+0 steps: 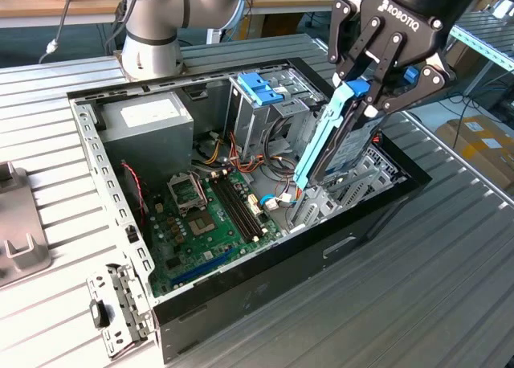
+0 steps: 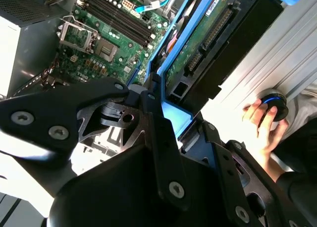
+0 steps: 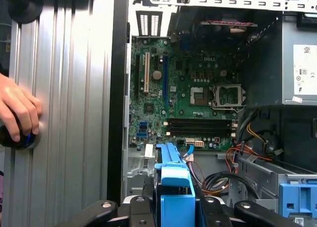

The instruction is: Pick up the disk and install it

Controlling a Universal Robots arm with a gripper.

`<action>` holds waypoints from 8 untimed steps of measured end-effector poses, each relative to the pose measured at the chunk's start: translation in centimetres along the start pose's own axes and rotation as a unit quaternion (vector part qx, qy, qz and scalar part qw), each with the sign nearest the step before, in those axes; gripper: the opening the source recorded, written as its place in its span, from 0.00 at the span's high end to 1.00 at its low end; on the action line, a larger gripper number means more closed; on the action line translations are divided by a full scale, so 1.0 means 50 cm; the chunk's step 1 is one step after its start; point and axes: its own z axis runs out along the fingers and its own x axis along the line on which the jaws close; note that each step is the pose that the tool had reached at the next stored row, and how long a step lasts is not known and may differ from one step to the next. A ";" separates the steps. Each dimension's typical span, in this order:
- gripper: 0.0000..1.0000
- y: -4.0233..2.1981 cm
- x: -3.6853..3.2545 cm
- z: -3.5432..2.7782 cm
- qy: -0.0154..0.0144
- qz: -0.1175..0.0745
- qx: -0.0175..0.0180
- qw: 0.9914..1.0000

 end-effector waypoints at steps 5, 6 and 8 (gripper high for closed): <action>0.63 -0.010 0.000 0.000 0.000 0.000 0.000 1.000; 0.63 -0.012 0.000 0.000 0.000 0.000 0.000 1.000; 0.63 -0.017 0.000 0.000 0.000 0.000 0.000 1.000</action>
